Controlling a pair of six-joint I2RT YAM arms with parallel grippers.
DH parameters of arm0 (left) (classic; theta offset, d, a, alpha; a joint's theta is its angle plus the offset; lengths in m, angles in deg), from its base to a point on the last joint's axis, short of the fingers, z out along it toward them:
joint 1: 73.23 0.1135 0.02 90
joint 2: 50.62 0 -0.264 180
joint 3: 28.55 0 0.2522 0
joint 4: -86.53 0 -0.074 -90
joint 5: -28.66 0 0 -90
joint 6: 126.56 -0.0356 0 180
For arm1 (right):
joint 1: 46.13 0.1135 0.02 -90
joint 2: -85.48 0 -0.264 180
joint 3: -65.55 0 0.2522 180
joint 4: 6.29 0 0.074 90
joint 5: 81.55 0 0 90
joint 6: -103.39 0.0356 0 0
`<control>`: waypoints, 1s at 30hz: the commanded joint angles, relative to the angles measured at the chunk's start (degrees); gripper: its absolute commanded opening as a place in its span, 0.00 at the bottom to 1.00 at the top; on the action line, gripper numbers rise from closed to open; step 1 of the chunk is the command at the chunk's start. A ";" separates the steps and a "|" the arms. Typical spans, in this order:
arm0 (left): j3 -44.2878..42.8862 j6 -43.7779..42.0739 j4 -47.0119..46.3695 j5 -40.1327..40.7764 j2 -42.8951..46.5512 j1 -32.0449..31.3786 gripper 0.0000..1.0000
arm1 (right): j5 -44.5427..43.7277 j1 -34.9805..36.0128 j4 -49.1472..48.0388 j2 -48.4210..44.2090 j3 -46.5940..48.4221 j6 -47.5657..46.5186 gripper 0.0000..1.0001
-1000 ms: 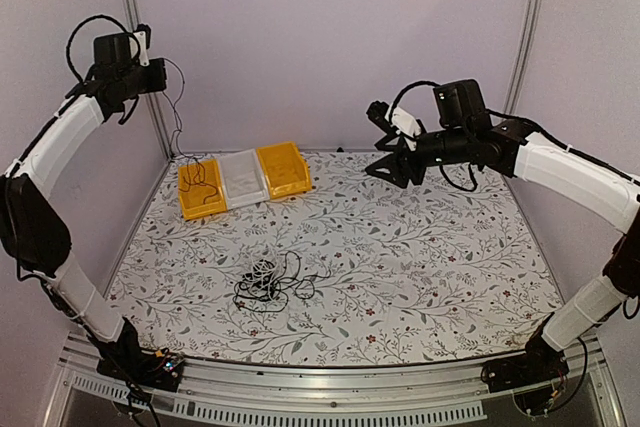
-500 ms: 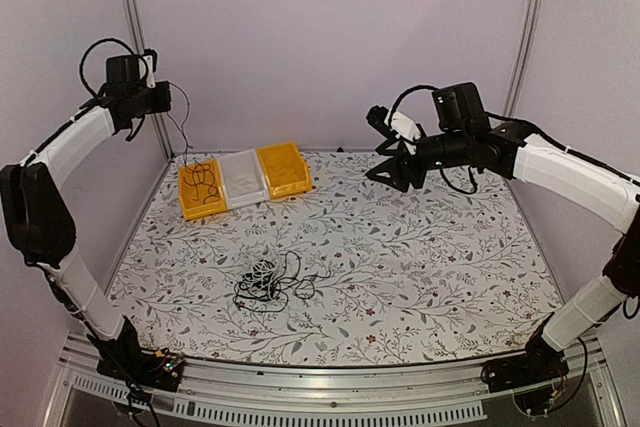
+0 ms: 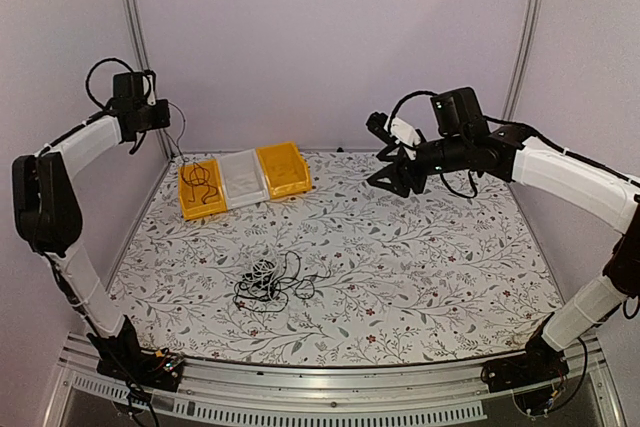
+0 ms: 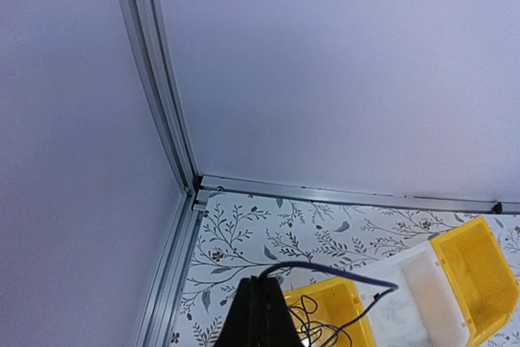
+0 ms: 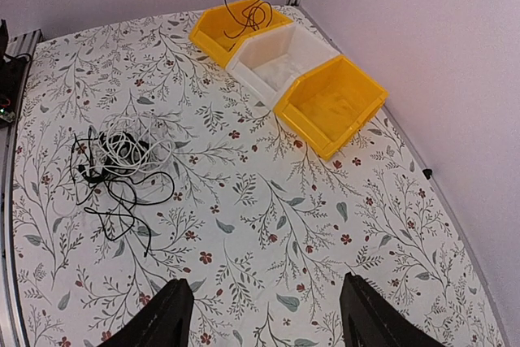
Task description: Untangle the cables
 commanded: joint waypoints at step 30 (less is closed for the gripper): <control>1.74 3.02 -2.02 6.28 -16.64 -3.48 0.00 | -1.06 -0.12 0.42 -2.36 -5.76 0.19 0.66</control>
